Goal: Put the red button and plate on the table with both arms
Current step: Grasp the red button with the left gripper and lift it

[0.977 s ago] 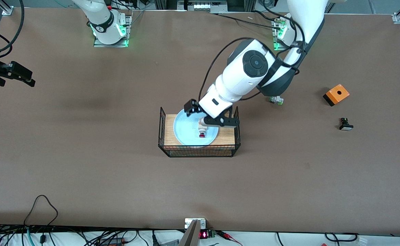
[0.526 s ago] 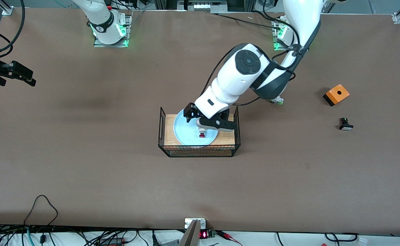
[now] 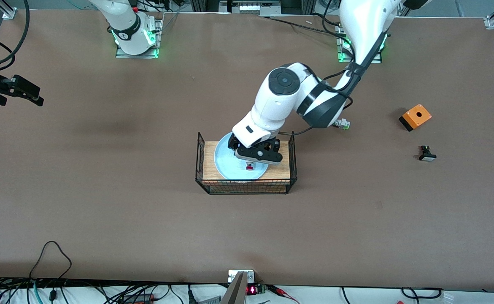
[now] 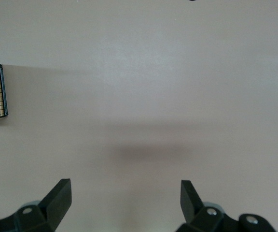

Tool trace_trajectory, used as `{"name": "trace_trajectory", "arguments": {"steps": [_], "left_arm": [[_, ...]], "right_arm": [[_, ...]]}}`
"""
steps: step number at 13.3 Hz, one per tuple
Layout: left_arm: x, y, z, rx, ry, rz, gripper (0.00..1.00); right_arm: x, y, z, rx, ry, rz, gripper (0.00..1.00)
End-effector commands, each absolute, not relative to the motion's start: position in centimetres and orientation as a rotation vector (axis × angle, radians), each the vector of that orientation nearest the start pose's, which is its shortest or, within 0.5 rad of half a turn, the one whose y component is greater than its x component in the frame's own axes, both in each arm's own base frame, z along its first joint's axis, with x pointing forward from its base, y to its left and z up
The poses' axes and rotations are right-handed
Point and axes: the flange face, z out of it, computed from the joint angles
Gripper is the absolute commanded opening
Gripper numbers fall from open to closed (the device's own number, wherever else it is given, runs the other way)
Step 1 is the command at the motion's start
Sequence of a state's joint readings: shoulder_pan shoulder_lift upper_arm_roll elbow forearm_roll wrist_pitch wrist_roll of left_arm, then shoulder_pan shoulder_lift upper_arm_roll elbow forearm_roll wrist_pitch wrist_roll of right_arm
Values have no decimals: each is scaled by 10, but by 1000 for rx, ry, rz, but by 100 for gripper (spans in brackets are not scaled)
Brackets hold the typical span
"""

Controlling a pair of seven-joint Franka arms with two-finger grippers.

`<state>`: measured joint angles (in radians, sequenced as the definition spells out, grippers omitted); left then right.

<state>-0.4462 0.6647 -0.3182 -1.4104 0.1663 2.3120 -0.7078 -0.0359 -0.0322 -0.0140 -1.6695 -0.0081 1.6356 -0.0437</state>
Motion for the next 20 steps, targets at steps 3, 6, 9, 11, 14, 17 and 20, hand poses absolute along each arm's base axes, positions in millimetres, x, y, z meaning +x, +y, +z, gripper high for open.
{"name": "trace_trajectory", "arguments": {"steps": [3,6,9,11,14,17,20], "left_arm": [[574,-484,342,-3315,88,-296,100],[573,-485,340,-3283,134,-330,70],[573,-484,342,-3284,138,-332,36],[573,-483,344,-3277,139,-322,29],[563,-478,398,-3258,112,-282,27],[544,-459,465,-3239,71,-197,27],[540,-401,514,-3113,99,-89,27]], "right_arm": [[547,-29,603,-3139,0,12,100],[547,-29,603,-3139,0,12,100],[547,-29,603,-3139,0,12,100],[547,-29,603,-3139,0,12,100],[548,-29,602,-3138,0,12,100],[549,-26,602,-3139,-7,14,100],[545,-26,600,-3135,0,33,100]]}}
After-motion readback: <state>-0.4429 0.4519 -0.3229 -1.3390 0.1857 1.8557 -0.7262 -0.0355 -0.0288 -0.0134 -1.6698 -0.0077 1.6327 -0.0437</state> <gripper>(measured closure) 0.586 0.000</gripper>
